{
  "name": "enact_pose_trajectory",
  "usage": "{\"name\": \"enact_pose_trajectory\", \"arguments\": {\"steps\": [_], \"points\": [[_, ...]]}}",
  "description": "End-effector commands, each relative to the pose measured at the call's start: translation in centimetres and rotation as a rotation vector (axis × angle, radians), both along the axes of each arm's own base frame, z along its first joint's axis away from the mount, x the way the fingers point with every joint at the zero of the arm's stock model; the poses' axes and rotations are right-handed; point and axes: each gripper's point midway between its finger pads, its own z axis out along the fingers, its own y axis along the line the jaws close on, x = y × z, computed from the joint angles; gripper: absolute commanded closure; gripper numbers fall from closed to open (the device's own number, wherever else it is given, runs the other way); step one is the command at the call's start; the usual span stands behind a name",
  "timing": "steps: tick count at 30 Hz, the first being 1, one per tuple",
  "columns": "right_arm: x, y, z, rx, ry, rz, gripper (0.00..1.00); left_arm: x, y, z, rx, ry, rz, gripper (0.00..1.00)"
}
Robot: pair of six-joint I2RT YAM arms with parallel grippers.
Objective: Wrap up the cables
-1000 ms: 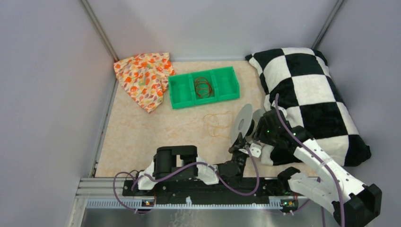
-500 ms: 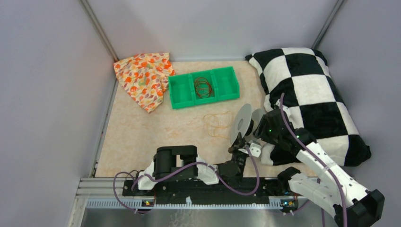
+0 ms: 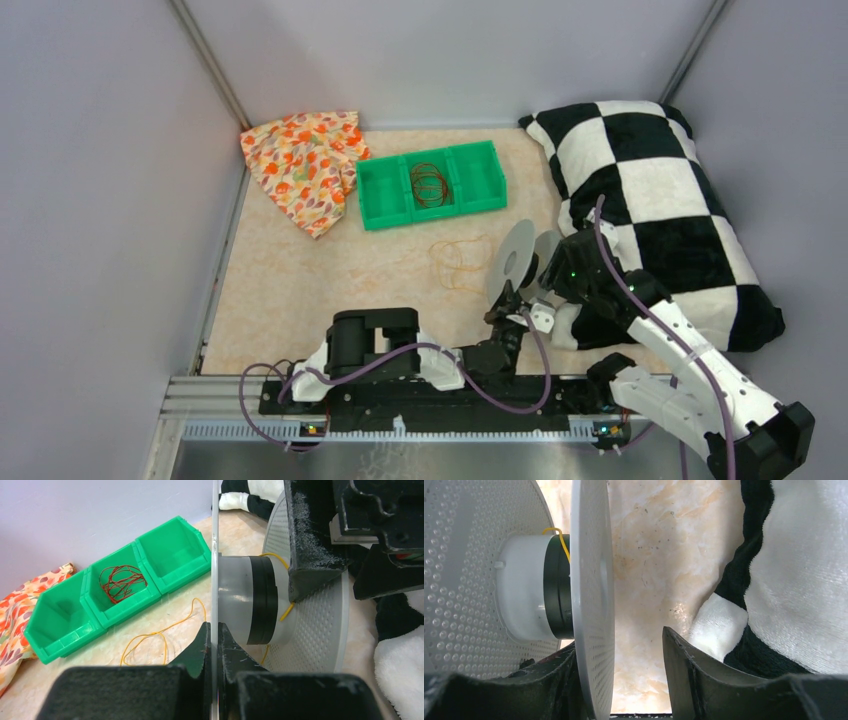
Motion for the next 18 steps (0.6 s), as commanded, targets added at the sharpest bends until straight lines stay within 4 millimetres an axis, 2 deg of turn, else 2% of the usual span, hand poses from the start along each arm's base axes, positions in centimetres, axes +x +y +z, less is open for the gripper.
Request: {"name": "enact_pose_trajectory", "arguments": {"steps": [1,4,13,18], "points": [[0.9,-0.7,1.5,-0.031,-0.052,-0.026,0.5,-0.6,-0.3,4.6,-0.323,-0.026,-0.032,1.0],[1.1,-0.1,1.8,-0.002,-0.057,-0.016,0.5,-0.6,-0.3,4.7,-0.323,-0.028,-0.029,1.0],[2.2,1.5,5.1,0.074,-0.124,0.019,0.49,-0.6,-0.3,4.8,-0.325,-0.031,-0.03,1.0],[2.5,1.6,4.4,0.066,-0.112,0.019,0.47,-0.6,-0.3,4.8,-0.326,-0.032,-0.029,1.0]]}}
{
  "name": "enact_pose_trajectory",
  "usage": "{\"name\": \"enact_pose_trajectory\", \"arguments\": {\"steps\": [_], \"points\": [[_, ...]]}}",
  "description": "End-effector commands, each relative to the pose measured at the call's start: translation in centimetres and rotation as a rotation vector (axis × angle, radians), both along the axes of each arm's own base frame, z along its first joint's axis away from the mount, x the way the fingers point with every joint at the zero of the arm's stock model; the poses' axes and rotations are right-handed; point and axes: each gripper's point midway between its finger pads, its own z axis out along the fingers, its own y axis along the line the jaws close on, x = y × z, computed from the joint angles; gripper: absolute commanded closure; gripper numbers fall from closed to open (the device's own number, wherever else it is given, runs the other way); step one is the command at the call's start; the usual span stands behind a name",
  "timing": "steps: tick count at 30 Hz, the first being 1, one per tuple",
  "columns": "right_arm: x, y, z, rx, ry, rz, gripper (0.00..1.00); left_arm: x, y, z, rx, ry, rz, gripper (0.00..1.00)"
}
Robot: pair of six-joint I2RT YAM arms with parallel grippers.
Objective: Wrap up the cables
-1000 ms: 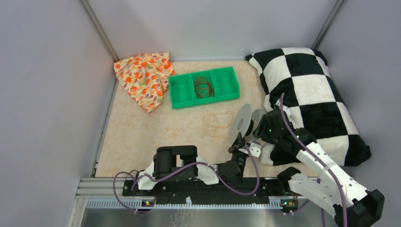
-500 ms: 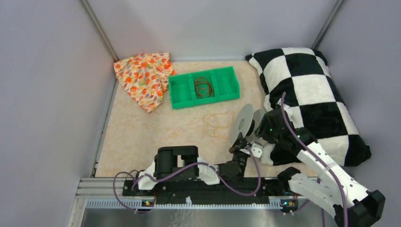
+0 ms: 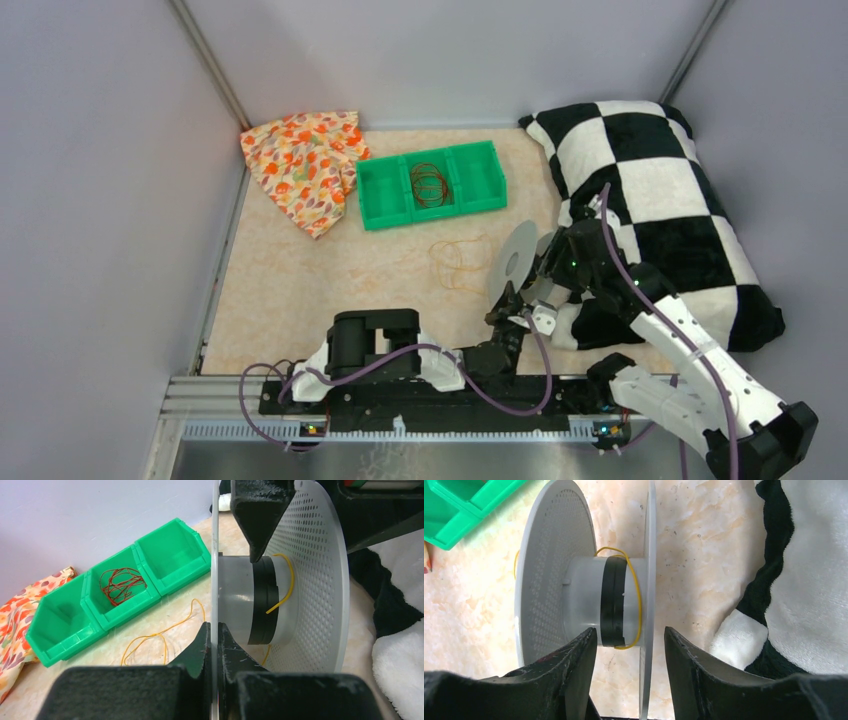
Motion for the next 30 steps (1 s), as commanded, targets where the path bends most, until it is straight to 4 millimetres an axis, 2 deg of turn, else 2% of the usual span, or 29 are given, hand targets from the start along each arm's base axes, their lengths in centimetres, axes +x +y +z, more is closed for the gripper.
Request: {"name": "enact_pose_trajectory", "arguments": {"steps": [1,6,16,25,30], "points": [[1.0,0.4,1.0,0.012,-0.034,0.002,0.47,-0.4,0.0,4.8,-0.346,-0.021,-0.022,1.0],[0.7,-0.4,-0.4,-0.021,-0.014,-0.027,0.47,-0.4,0.1,4.7,-0.34,-0.022,-0.017,1.0],[-0.6,-2.0,-1.0,-0.051,-0.003,-0.069,0.45,-0.4,0.2,4.6,-0.34,-0.022,-0.013,1.0],[0.3,-0.3,-1.5,-0.009,0.005,-0.03,0.45,-0.3,0.3,4.7,-0.345,-0.021,-0.01,1.0],[0.6,-0.5,-2.6,-0.039,0.024,-0.041,0.45,-0.4,0.2,4.8,-0.346,-0.022,-0.012,1.0]]}}
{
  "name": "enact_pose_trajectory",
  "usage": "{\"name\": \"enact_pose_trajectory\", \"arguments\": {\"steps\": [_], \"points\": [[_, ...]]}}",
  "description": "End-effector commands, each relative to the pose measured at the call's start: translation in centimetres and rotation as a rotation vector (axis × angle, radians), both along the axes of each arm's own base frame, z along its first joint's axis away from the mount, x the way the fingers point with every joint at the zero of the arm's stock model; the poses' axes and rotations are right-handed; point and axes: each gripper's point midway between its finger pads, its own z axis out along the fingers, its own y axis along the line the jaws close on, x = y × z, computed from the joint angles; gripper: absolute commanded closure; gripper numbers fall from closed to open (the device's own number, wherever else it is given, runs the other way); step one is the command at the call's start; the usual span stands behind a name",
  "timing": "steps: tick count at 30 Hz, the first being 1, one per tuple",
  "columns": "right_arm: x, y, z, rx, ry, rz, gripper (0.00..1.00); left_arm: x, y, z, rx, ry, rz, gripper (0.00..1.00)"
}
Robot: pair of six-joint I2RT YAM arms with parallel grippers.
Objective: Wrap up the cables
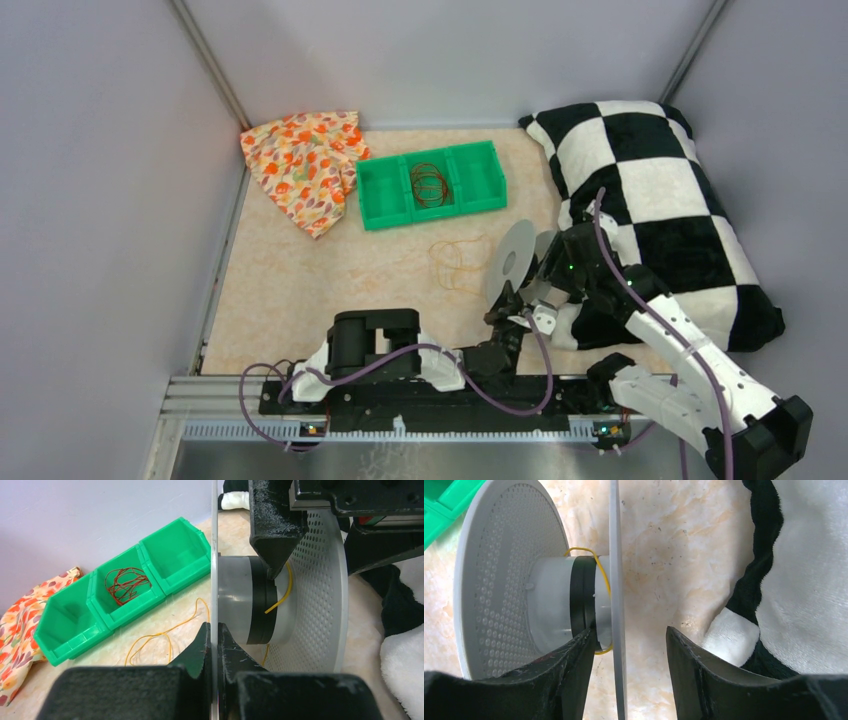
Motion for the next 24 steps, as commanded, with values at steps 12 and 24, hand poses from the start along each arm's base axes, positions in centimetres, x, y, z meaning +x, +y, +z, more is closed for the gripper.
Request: {"name": "enact_pose_trajectory", "arguments": {"steps": [12,24], "points": [[-0.6,-1.4,-3.0,-0.066,0.054,-0.046,0.64,-0.3,0.2,4.6,-0.365,-0.016,-0.017,1.0],[-0.3,-0.7,-2.8,-0.044,0.055,-0.029,1.0,-0.3,0.2,4.9,-0.372,-0.017,-0.019,1.0]]}}
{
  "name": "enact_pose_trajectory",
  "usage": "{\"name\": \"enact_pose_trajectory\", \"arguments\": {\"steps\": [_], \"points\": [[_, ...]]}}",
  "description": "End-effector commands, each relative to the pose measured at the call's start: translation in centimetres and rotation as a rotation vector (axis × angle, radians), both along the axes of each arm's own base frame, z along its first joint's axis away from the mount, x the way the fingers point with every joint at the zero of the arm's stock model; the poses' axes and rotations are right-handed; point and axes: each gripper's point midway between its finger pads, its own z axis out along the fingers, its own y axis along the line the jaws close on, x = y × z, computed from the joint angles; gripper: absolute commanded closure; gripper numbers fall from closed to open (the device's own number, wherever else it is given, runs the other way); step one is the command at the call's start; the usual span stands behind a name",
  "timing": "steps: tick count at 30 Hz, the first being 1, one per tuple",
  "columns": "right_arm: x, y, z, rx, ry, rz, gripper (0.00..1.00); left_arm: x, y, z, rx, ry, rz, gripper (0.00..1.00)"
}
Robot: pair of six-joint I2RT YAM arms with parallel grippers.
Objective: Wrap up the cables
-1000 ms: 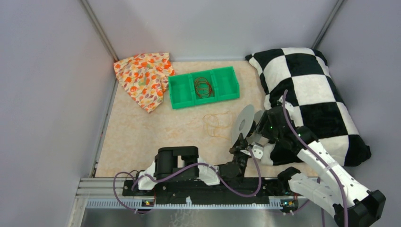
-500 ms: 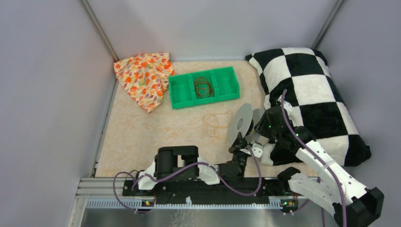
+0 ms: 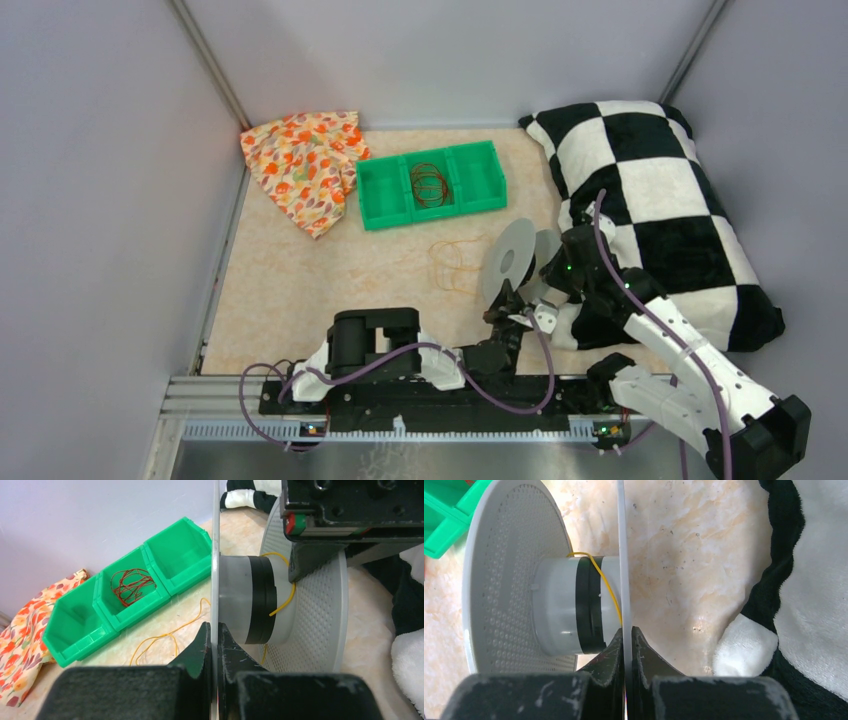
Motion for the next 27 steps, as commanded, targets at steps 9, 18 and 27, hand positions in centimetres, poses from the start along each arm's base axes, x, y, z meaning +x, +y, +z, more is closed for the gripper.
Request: {"name": "enact_pose_trajectory", "arguments": {"steps": [9,18,27], "points": [[-1.0,-1.5,-0.7,-0.072,0.044,-0.015,1.0,-0.7,-0.3,6.0,-0.386,0.015,-0.022,0.83],[-0.4,-1.8,0.9,-0.095,0.014,-0.015,1.0,-2.3,-2.3,8.0,-0.39,0.18,-0.221,0.33],[0.6,-1.9,5.4,-0.115,-0.14,0.048,1.0,-3.4,-1.3,10.4,-0.406,0.611,-0.502,0.1]]}}
